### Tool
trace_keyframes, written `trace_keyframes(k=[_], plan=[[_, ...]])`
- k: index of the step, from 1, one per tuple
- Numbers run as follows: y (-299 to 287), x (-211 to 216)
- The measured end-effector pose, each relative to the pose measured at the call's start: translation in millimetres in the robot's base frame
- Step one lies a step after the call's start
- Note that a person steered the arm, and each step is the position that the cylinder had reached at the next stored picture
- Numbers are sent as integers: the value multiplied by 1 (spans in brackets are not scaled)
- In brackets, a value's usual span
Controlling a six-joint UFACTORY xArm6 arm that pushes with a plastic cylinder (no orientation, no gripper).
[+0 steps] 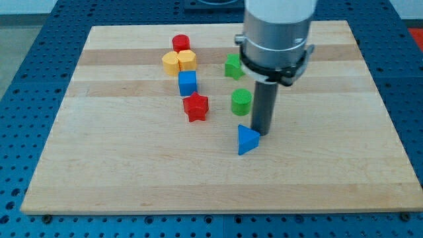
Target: Place the red circle horizontally left to the green star
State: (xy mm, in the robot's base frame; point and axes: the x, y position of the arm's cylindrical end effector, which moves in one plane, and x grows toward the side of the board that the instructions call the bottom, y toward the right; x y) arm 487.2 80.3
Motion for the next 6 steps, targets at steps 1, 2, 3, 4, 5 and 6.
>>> trace_keyframes(k=[1,2,3,4,5,6], plan=[[56,-20],[70,-65],[55,-119],[25,-171],[-23,-203],[-75,-227]])
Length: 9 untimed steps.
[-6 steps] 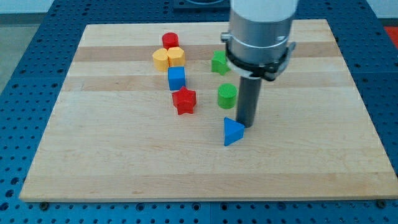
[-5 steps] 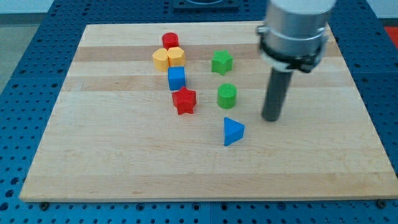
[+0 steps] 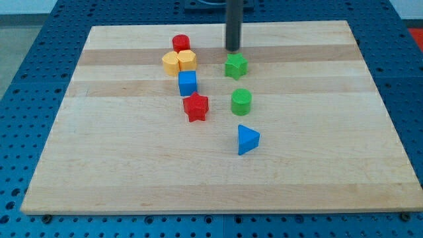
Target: Place the red circle horizontally left to the green star
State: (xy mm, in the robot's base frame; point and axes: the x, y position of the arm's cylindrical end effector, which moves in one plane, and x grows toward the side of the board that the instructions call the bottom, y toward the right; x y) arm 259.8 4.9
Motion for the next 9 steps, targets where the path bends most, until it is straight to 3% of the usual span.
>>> trace_keyframes(k=[1,2,6,8,9], plan=[[-46,-19],[-72,1],[-132,136],[-134,141],[-134,109]])
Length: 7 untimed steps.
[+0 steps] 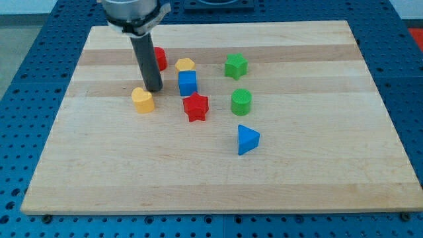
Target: Place the red circle horizontally left to the green star
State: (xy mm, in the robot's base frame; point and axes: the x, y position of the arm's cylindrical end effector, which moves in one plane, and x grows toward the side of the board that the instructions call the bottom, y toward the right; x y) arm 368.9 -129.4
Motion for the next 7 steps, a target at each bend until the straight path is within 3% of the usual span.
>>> trace_keyframes(k=[1,4,5,6,7], plan=[[0,-57],[-79,-59],[-83,-117],[-78,-178],[-22,-176]])
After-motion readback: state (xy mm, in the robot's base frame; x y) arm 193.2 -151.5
